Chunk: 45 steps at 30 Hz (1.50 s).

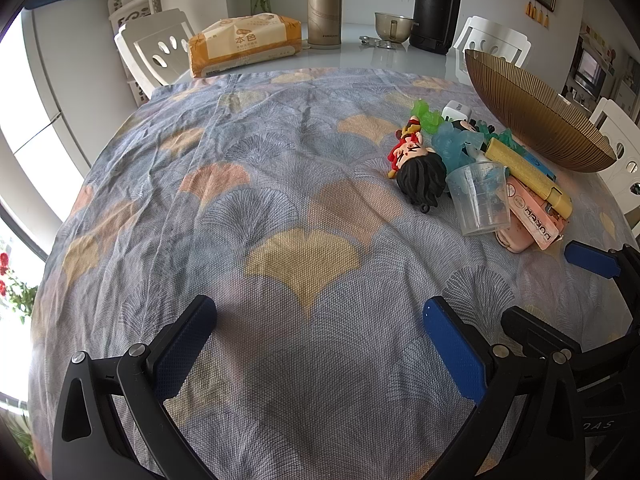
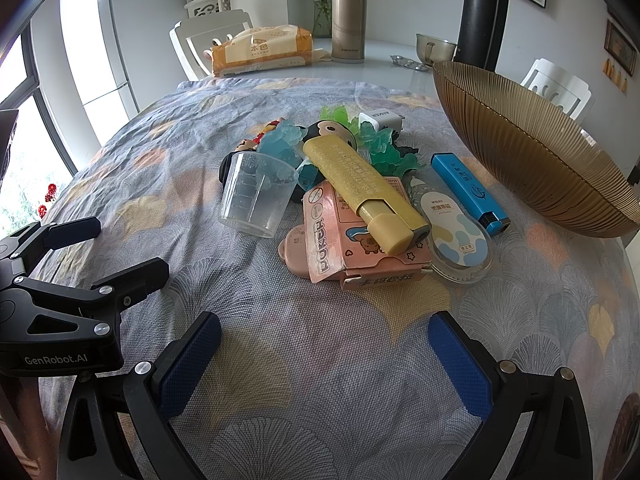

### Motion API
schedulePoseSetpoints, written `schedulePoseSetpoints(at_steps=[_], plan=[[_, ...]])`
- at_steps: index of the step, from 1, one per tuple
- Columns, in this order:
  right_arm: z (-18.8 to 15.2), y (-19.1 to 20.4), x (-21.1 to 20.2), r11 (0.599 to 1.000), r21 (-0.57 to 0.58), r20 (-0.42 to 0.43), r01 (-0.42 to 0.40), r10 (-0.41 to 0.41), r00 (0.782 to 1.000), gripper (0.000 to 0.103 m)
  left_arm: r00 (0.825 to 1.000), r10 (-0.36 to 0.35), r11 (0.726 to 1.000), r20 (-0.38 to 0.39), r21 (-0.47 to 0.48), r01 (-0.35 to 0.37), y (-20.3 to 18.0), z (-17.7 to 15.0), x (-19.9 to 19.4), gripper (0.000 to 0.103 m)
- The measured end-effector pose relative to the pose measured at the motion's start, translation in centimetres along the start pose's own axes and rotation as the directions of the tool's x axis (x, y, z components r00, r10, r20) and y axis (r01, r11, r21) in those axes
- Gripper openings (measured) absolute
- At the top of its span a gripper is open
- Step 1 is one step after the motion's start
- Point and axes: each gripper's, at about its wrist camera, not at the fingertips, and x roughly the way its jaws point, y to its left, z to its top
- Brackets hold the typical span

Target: Organize rigid objects

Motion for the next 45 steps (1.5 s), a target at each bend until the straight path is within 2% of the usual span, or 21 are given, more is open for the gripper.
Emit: schedulePoseSetpoints(at_steps=[45], plan=[[-0.01, -0.07, -0.02, 1.000, -0.013, -0.001, -0.015, 0.015, 1.000, 0.103, 1.000, 0.000, 1.000, 0.000, 0.000, 0.000, 0.00, 0.00, 0.00, 0.103]])
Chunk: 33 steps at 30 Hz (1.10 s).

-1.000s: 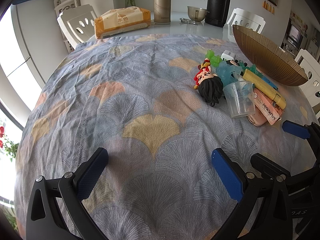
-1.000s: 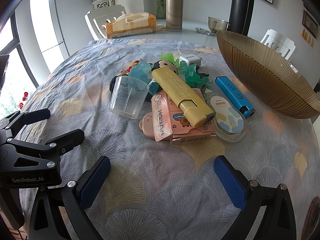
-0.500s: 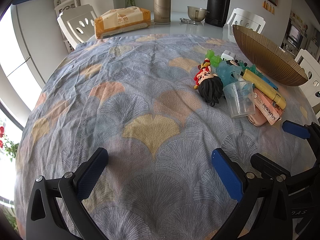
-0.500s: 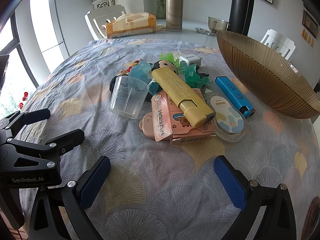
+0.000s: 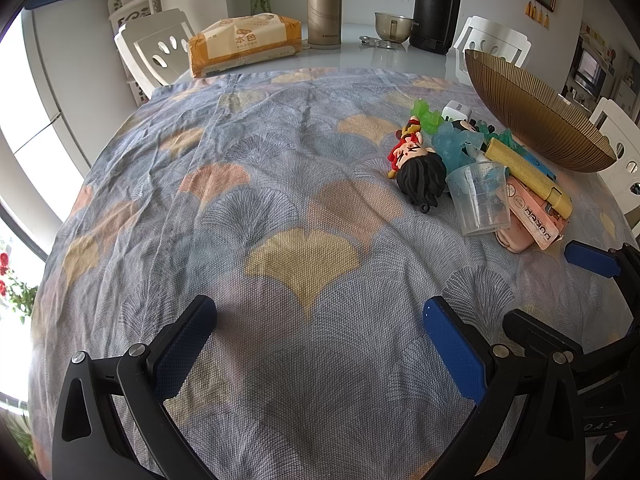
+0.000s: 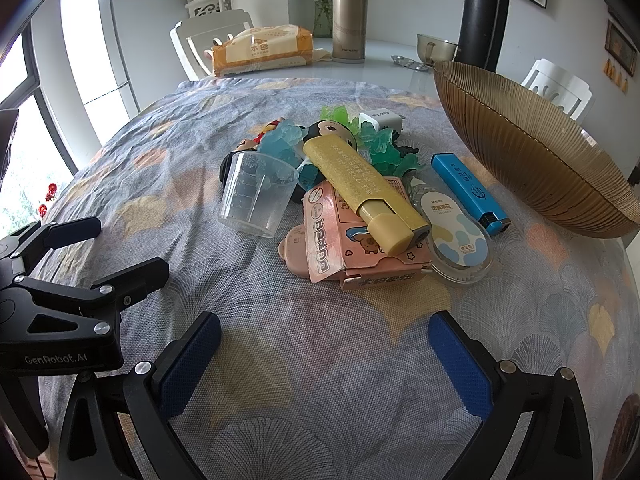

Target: Organize rigid objects

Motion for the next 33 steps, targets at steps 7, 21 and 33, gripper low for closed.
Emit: schedulePoseSetpoints(at_steps=[7, 21, 33], plan=[[0.0, -1.0, -0.1, 0.998, 0.052, 0.027, -0.039, 0.038, 0.999, 0.103, 1.000, 0.000, 1.000, 0.000, 0.000, 0.000, 0.0, 0.0, 0.0, 0.103], [-0.3, -3.2, -5.0, 0.993, 0.043, 0.186, -0.111, 0.102, 0.977, 0.072, 1.000, 0.000, 1.000, 0.000, 0.000, 0.000, 0.0, 0.0, 0.0, 0.103], [2.5, -3.3, -4.0, 0.993, -0.059, 0.170, -0.104, 0.113, 0.979, 0.052, 1.000, 0.000, 1.000, 0.000, 0.000, 0.000, 0.0, 0.0, 0.0, 0.103]])
